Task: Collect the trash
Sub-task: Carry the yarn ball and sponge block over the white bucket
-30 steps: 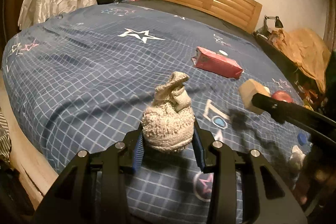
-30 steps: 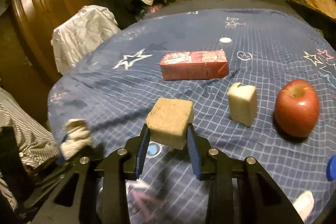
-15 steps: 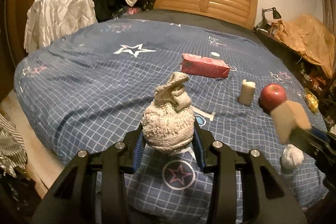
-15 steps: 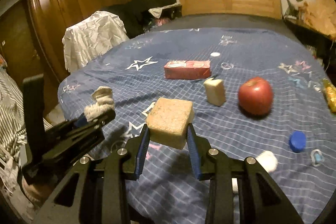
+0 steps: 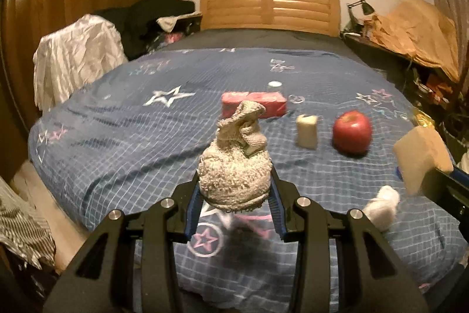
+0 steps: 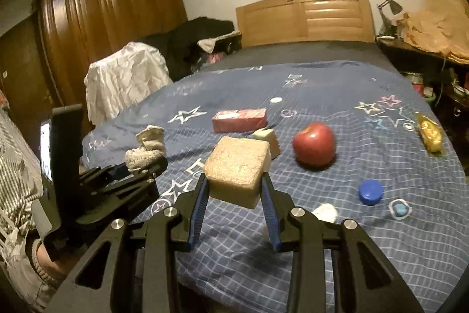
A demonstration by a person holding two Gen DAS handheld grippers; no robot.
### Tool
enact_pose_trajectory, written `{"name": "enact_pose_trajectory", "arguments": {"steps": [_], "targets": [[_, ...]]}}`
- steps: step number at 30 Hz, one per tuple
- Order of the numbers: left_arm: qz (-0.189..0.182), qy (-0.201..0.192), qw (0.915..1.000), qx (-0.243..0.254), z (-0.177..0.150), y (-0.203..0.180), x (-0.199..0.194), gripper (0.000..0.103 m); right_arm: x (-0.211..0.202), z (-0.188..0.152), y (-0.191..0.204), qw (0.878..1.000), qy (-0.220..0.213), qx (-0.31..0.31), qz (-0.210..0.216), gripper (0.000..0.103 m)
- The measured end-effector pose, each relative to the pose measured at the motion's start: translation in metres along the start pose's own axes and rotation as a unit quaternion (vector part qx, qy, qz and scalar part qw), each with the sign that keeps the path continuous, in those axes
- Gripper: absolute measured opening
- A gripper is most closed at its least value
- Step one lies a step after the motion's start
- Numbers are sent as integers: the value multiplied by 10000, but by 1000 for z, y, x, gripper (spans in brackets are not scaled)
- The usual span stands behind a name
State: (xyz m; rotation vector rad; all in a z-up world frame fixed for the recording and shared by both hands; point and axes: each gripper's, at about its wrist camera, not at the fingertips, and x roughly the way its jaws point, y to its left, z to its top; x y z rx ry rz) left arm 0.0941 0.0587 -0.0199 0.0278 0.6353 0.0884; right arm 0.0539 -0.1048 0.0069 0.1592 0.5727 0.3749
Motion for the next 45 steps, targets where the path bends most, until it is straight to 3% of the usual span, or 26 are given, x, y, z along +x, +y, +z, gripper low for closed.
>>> {"name": "enact_pose_trajectory", "arguments": {"steps": [6,13,23,28,39,41,45], "targets": [[-212,-260,9987,389,15,-48,-15,38,-33,-1,-34,9987,-301,287,-282,37],[-691,-486,9932,806,32,-121,-30,38,-88,-11,-105,9893,-730,910,-875,37],[-1457,-675,9747,1558,40,-243,-55,38,-188,-36,-223,9558,-1389,1653,-1994,37],[-1848,-672,9616,1914,34,-306,-65,38,-240,-53,-278,9369,-1563,1876,-2504,37],[-2523,-521,9342,2469,16,-417,-73,38,-314,-74,-366,9088,-1589,2006,-3295,37],[-2821,-304,9234,2586,14,-438,-67,38,-318,-77,-380,9065,-1543,2035,-3363,37],[-3443,125,8907,2964,0,-479,-56,38,-323,-83,-403,9021,-1429,2092,-3493,37]]}}
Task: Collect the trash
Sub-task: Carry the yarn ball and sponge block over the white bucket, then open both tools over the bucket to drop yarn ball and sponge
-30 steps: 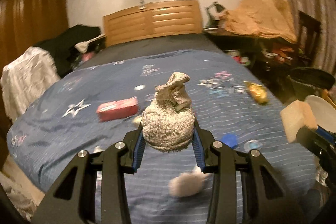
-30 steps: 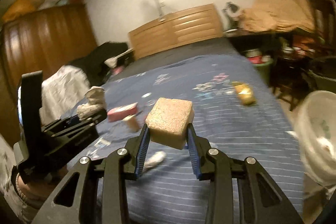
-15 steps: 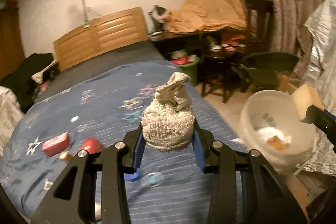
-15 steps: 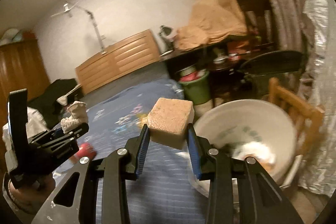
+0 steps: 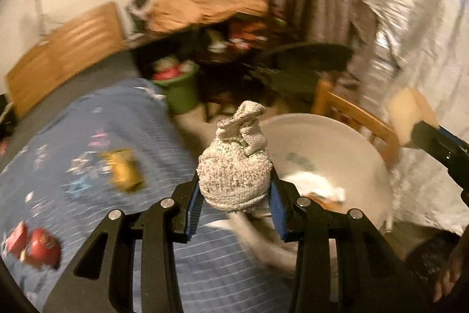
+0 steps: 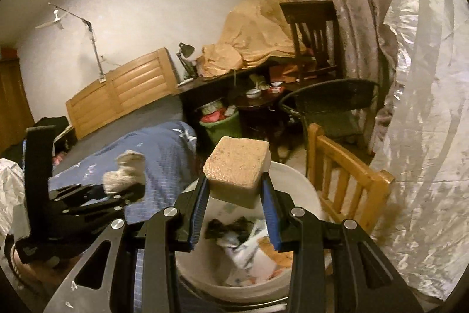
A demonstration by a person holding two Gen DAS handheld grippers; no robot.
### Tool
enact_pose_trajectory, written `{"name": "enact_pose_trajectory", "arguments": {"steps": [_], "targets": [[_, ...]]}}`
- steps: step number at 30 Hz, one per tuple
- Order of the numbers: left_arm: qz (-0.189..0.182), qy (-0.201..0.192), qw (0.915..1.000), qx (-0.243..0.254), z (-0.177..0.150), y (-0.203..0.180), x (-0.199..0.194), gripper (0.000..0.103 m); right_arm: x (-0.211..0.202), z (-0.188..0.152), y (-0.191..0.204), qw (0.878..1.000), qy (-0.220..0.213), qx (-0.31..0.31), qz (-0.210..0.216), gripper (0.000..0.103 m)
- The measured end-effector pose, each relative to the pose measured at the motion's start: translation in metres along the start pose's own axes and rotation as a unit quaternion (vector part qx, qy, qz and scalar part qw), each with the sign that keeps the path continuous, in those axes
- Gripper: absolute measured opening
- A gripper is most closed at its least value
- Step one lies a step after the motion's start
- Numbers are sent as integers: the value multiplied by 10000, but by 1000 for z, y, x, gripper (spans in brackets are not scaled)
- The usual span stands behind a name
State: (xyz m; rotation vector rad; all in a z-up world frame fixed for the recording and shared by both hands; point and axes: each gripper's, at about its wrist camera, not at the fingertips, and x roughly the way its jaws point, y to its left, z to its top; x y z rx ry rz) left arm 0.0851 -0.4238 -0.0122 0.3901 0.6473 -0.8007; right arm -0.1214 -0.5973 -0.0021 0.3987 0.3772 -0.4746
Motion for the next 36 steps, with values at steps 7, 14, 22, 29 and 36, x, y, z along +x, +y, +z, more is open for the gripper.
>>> {"name": "enact_pose_trajectory", "arguments": {"steps": [7,14,22,29,36], "targets": [[-897,419,9944,378,-4,-25,36,38,19,-9,-16,9995,268,15,-192,37],[-916,494,9938,387,0,-26,52,38,32,-12,-20,9990,409,-50,-170,37],[-493,440,9978,108,18,-13,60,65,64,-7,-7,9970,642,-362,-247,58],[-272,270,9992,-88,23,4,46,66,63,-6,-6,9980,551,-219,-204,58],[103,156,9996,-203,10,18,20,67,52,-15,7,9990,415,-186,-47,58]]}}
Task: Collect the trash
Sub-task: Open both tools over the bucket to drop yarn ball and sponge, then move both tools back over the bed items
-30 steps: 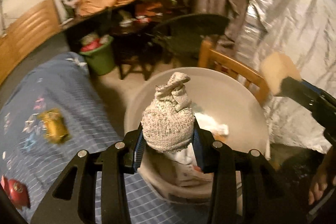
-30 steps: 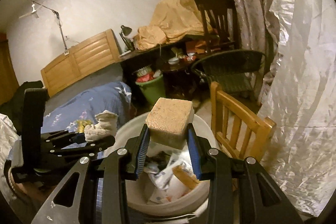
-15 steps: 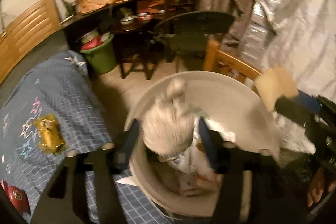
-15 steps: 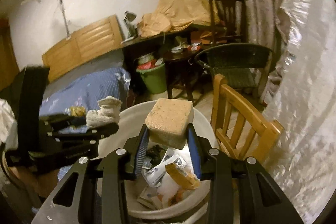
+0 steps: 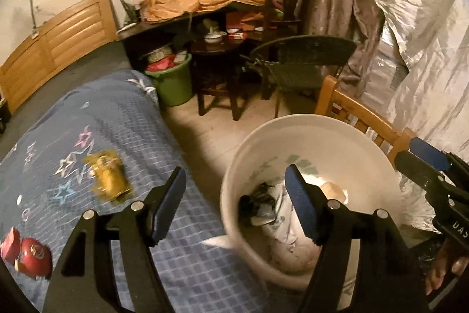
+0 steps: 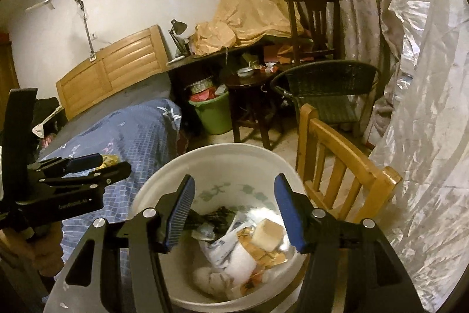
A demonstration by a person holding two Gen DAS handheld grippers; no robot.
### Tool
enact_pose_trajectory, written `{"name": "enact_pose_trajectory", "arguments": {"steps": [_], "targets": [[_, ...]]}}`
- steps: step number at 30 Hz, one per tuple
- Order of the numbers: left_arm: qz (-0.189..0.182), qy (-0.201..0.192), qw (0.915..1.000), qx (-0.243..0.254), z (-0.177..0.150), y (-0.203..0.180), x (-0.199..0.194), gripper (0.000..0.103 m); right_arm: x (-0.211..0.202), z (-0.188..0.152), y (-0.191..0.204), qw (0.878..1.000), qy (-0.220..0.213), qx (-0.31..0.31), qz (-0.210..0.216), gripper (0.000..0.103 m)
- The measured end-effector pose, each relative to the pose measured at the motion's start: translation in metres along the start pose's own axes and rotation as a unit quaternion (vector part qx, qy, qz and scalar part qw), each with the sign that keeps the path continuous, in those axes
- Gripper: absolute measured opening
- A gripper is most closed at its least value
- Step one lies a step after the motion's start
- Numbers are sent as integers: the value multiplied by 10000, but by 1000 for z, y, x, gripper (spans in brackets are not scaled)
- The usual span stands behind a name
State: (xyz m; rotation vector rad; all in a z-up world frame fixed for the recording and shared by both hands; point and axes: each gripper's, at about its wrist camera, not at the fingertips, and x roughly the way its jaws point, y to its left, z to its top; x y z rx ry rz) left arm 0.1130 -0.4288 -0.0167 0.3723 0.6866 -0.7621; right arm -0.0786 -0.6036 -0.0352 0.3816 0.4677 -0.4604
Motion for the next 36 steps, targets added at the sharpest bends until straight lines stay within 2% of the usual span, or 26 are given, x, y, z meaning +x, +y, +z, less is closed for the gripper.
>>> {"name": "enact_pose_trajectory", "arguments": {"steps": [8,15,19,23,27,33,36], "targets": [[200,-243,9970,-707,-15,62,-61,71,-24,-21,68,9972,-348,-262,604,58],[672,-565,9880,-1272,-44,149,-122,73,-33,-47,159,9859,-162,-692,1514,58],[1067,-624,9795,-1588,-65,207,-147,74,-38,-64,221,9725,62,-1068,2070,58],[1369,-642,9708,-1863,-90,265,-170,78,-42,-88,287,9534,339,-1519,2584,60],[1571,-531,9642,-2068,-128,321,-186,78,-44,-117,342,9337,599,-1869,2994,71],[1400,-111,9725,-1860,-190,350,-171,78,-40,-160,406,9011,974,-2452,3440,77],[1389,114,9699,-1996,-215,361,-155,78,-35,-180,430,8903,1052,-2802,3432,78]]}}
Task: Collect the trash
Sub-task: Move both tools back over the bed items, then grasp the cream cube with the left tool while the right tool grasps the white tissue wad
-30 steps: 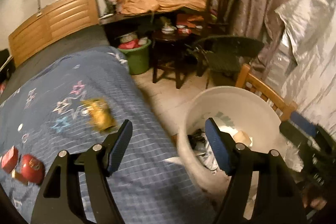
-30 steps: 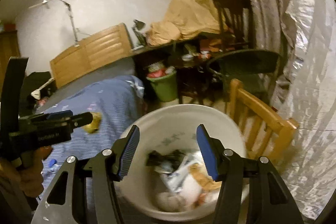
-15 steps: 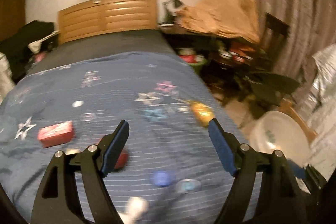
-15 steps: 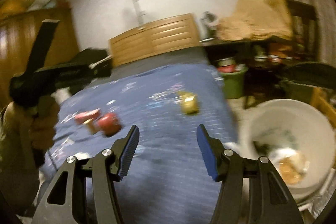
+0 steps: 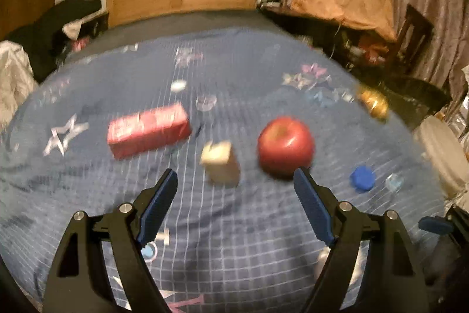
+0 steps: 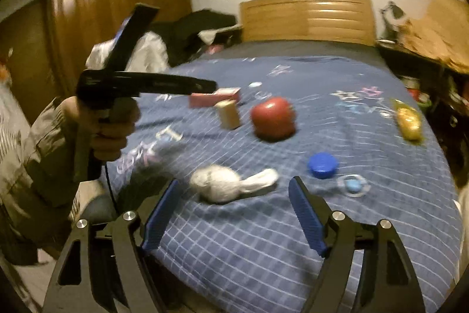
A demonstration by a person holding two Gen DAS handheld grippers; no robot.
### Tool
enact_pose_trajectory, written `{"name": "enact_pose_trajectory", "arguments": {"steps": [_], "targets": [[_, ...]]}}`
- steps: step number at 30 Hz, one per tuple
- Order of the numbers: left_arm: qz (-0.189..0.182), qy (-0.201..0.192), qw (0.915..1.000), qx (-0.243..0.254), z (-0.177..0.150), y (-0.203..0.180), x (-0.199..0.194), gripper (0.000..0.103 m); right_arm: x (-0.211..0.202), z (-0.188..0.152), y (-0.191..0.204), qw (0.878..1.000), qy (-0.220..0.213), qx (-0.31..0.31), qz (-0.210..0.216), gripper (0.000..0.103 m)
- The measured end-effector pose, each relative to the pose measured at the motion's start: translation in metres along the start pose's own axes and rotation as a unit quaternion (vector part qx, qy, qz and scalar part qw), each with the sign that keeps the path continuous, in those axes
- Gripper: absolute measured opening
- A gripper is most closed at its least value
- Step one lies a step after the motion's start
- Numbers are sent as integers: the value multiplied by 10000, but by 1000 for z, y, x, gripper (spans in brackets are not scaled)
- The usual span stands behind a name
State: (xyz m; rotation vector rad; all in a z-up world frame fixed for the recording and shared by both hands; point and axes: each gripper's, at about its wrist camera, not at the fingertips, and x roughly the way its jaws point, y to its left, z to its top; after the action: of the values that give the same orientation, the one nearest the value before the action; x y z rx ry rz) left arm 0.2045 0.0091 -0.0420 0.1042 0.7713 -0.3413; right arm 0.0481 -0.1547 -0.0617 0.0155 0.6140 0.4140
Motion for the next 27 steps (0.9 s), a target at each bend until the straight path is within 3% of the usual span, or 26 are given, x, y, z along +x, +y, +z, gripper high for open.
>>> {"name": "enact_pose_trajectory", "arguments": {"steps": [3,8,13,14,15,16,21,27], "targets": [[33,191,9998,-89,-12,7,23,78,20,-1,5,9999,131,-81,-35,78],[174,390,9984,-383,-7,18,59,78,50,2,5,9991,357,-215,-73,77],[137,732,9954,-605,-3,23,85,53,72,3,3,9981,549,-290,-17,67],[121,773,9950,-615,-4,23,90,43,75,2,4,9978,580,-307,33,63],[87,807,9948,-620,-5,22,92,32,78,2,5,9975,619,-320,101,53],[-67,804,9947,-634,-7,22,94,28,79,1,5,9974,632,-330,134,49],[47,592,9960,-675,-11,22,81,22,73,1,7,9979,570,-261,181,40],[92,300,9950,-948,-14,27,42,22,51,4,5,9991,361,-84,211,37]]}}
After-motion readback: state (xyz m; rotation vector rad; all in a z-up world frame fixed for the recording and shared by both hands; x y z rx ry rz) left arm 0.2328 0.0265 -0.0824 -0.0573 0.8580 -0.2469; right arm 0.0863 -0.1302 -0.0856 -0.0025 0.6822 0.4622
